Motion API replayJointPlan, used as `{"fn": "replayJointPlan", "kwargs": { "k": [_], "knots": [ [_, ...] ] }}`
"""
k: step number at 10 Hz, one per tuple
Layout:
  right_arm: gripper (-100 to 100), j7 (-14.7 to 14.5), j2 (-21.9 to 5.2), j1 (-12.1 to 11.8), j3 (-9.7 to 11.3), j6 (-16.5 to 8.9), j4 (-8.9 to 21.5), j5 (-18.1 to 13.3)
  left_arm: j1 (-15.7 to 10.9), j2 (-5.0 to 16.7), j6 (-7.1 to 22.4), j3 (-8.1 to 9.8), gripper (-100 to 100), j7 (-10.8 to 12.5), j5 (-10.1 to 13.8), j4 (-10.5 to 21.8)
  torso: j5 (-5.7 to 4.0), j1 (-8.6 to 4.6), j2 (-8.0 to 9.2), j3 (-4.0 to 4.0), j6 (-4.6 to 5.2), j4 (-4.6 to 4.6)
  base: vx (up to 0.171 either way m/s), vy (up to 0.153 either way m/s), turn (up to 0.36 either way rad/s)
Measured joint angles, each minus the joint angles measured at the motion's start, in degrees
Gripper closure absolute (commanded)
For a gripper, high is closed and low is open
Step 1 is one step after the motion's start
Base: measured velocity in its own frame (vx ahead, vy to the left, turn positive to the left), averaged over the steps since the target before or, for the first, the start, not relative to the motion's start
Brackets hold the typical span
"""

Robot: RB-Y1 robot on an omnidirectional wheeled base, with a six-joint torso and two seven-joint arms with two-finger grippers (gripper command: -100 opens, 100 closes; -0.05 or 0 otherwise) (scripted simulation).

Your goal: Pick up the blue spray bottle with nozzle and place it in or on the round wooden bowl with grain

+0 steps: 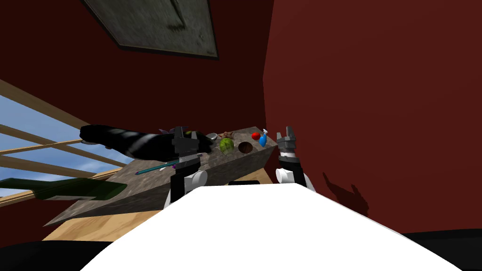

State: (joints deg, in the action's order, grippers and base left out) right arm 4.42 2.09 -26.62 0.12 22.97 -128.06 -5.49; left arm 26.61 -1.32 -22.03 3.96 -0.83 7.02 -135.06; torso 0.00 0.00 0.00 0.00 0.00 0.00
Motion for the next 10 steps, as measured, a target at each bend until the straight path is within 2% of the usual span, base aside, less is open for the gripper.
{"fn": "replayJointPlan", "kwargs": {
  "k": [2,6,8,10],
  "knots": [
    [-100,0.74,-3.41,0.56,-0.03,-0.97,0.26,0.67,0.00,0.00,0.00,0.00,0,0.00,0.00,0.00,-0.02,-0.10,0.06,0.03,0.00,0.01,-0.023,-0.024,-0.030],
    [-100,4.06,-9.55,3.13,0.05,-5.69,1.79,3.56,0.00,0.00,0.00,0.00,0,0.00,0.00,0.00,-0.03,-0.14,0.16,0.09,0.01,0.03,-0.044,-0.029,-0.042],
    [-100,6.55,-11.39,5.69,-0.10,-8.98,3.62,5.77,-0.01,0.00,0.00,0.00,0,0.00,0.00,0.00,-0.05,-0.19,0.23,0.13,0.00,0.05,-0.057,-0.034,-0.037],
    [-100,7.94,-11.85,6.48,0.29,-11.21,4.13,6.94,0.00,0.00,0.00,0.00,0,0.00,0.00,0.00,-0.02,-0.09,0.17,0.10,0.00,0.04,-0.051,-0.024,-0.055]
  ]
}}
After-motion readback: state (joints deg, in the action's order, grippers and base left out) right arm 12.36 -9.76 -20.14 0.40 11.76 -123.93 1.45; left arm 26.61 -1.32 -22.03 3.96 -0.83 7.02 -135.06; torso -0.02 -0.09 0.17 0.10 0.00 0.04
